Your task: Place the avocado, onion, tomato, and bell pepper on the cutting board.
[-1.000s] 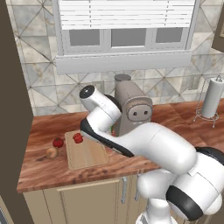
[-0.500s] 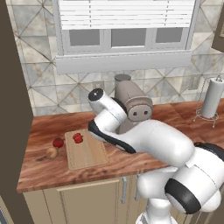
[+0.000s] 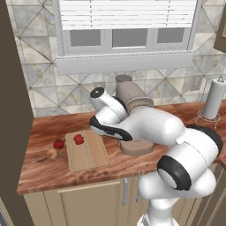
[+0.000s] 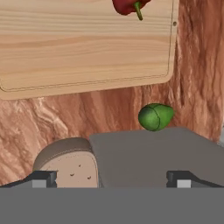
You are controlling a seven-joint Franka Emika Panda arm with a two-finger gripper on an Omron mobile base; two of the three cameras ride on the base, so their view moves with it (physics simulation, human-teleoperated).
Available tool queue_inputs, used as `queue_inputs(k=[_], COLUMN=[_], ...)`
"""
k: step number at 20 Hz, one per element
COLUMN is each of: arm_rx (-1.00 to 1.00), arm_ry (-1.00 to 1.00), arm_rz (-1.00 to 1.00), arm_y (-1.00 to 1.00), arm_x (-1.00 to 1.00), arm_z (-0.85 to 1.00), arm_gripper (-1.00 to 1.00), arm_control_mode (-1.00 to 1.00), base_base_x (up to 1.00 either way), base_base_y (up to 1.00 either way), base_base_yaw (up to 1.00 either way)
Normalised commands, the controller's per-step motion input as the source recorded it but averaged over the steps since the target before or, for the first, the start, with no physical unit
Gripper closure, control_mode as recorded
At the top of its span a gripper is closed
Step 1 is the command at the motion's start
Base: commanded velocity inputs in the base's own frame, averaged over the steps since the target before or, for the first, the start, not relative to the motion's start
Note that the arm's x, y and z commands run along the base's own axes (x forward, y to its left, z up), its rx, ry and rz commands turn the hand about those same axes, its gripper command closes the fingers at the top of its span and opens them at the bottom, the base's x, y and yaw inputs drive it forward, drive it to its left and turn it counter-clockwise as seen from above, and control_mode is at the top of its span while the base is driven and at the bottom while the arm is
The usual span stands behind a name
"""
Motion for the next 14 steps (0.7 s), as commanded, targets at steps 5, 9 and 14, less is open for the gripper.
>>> queue_inputs(k=[5, 9, 14], arm_rx=[-0.05, -0.14, -0.16], arm_ry=[0.16, 0.14, 0.04], arm_rz=[0.00, 0.00, 0.00], arm_y=[0.00, 0.00, 0.00], arm_x=[0.39, 0.25, 0.12], arm_z=[-0.22, -0.27, -0.28], arm_gripper=[-1.00, -1.00, -1.00], arm_control_mode=[-1.00, -1.00, -1.00], base_base_x=[0.00, 0.00, 0.00], base_base_y=[0.00, 0.00, 0.00], base_base_yaw=[0.00, 0.00, 0.00])
